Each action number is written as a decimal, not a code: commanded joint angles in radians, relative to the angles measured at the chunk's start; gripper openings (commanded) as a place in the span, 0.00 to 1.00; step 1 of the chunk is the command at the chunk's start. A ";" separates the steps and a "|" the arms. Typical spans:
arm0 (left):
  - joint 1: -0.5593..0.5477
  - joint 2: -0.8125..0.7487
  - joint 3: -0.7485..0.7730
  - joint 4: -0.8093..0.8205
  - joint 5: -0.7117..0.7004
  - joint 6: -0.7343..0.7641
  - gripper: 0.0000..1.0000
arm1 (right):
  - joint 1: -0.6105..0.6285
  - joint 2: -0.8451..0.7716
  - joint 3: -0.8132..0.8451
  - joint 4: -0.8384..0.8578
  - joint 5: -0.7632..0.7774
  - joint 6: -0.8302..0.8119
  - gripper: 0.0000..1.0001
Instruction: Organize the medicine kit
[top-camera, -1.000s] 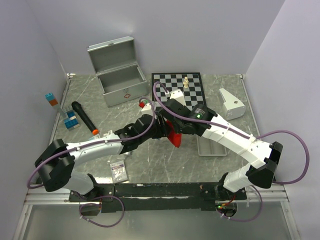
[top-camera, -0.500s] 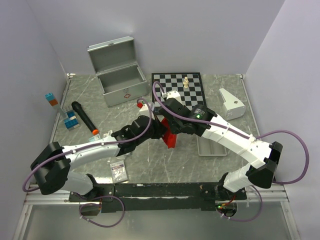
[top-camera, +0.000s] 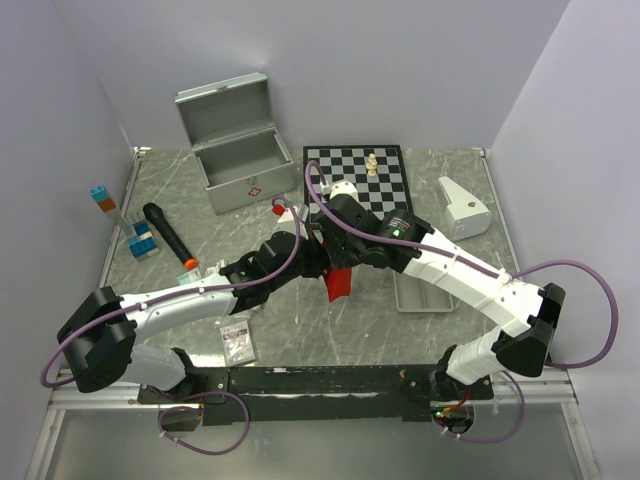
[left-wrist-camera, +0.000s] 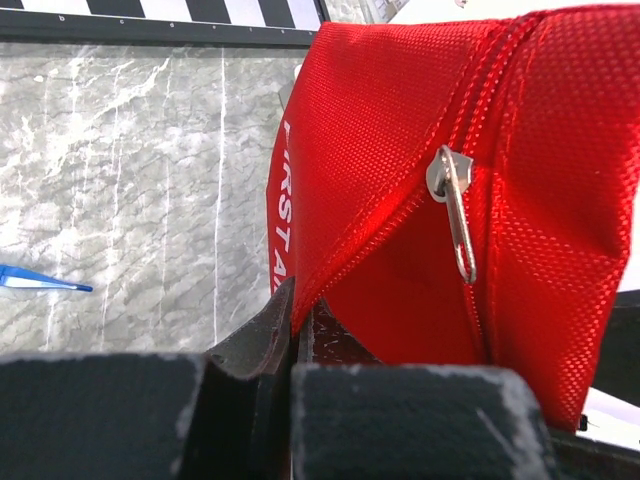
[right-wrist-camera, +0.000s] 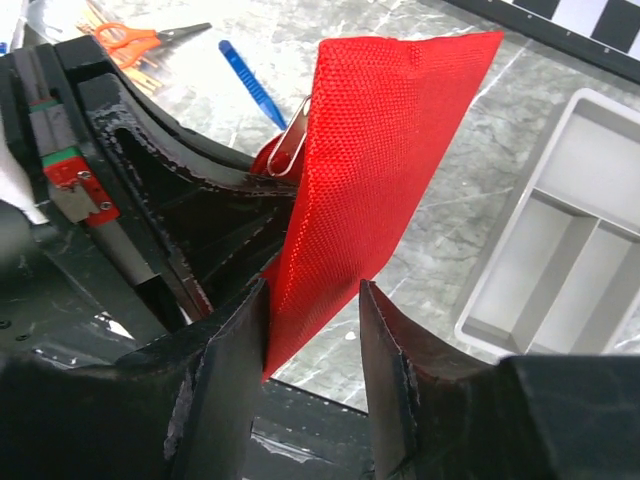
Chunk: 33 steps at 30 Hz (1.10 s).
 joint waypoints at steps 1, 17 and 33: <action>-0.006 -0.015 0.021 -0.003 -0.018 -0.011 0.01 | 0.002 -0.023 0.000 0.040 -0.026 0.006 0.47; -0.010 -0.015 0.039 -0.077 -0.072 -0.026 0.14 | 0.004 -0.031 -0.014 -0.004 0.046 -0.032 0.00; -0.010 -0.156 0.039 -0.187 -0.125 0.000 0.71 | 0.004 -0.037 0.001 -0.069 0.123 -0.110 0.00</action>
